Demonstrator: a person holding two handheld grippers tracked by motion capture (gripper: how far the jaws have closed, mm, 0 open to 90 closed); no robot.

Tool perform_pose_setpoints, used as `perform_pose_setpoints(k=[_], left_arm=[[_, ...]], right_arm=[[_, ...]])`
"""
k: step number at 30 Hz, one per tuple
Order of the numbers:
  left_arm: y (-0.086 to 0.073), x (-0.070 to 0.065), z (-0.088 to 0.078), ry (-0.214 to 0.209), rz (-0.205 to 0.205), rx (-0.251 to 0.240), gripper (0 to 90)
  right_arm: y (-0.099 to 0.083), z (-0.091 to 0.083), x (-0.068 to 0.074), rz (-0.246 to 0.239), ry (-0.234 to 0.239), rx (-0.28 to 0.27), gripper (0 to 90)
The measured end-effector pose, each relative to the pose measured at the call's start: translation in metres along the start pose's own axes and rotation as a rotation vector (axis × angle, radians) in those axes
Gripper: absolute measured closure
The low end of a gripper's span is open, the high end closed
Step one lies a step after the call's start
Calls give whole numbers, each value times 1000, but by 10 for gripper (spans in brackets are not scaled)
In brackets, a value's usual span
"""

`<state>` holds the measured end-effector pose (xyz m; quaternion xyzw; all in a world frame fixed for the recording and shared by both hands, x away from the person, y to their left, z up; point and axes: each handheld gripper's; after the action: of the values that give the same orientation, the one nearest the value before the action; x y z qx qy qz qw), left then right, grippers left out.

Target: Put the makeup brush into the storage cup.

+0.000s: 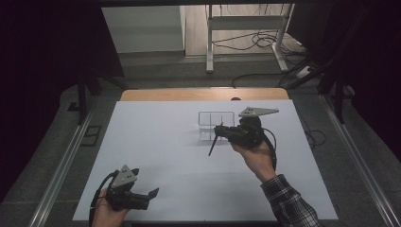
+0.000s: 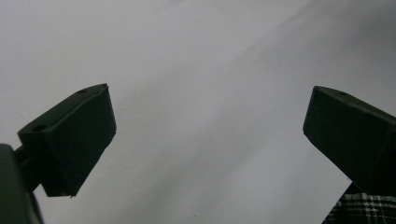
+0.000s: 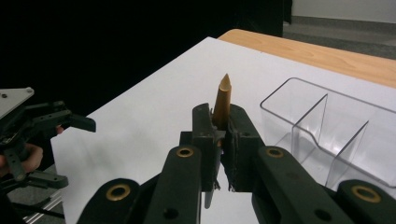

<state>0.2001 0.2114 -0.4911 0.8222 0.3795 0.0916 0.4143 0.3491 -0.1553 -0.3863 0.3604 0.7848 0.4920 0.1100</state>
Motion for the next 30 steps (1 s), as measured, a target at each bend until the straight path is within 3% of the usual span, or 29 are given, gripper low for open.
perform_pose_setpoints(k=[13, 30], left_arm=[[-5, 4, -7, 15, -8, -8, 34], [-11, 8, -14, 26, -24, -25, 33]], right_arm=[[18, 10, -9, 4, -29, -18, 835], [43, 22, -20, -35, -94, -44, 836]])
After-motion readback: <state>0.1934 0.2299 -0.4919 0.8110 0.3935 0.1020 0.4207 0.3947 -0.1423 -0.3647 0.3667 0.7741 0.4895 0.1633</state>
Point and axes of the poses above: each handheld gripper's, and its own axes: z roughly forward along the jaws, y roughly out of its top, x roughly to its left, and after that the axes turned 9 degrees about -y, right-handed
